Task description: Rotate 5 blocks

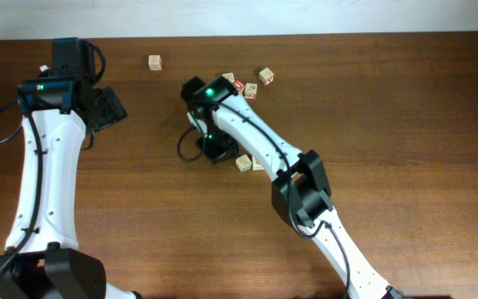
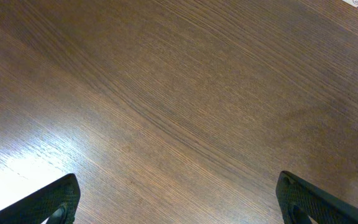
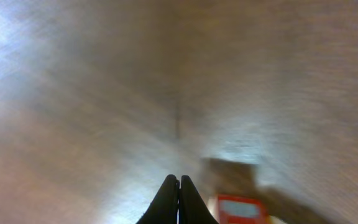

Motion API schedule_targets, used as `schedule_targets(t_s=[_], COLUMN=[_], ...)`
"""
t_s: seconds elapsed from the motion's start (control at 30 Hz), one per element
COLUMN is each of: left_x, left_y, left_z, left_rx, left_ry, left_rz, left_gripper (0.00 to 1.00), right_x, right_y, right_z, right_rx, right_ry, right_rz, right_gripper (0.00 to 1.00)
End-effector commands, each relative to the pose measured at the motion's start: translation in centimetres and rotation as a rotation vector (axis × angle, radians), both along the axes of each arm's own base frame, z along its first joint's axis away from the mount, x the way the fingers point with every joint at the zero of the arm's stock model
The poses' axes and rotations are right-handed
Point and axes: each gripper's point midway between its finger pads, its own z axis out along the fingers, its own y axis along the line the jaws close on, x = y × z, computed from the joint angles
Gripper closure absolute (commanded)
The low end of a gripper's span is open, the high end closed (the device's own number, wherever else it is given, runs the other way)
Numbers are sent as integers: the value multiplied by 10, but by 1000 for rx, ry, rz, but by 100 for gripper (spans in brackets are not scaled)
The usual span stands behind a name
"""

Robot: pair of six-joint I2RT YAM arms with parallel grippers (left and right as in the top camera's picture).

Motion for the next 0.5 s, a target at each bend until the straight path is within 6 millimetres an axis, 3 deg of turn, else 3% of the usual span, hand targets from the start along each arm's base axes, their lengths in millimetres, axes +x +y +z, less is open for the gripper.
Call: schedule_targets(t_s=[0.0, 0.13, 0.47], left_x=[2, 2, 2], left_y=[2, 2, 2], left_z=[4, 4, 4], left_rx=[10, 10, 10], left_ry=[-14, -14, -14], left_rz=[16, 16, 16], left_gripper=[1, 1, 1], right_x=[-14, -9, 0], right_y=[3, -16, -30], right_z=[11, 11, 12], right_rx=[-6, -117, -186], right_ry=[22, -19, -70], right_rz=[29, -58, -113], right_gripper=[96, 96, 96])
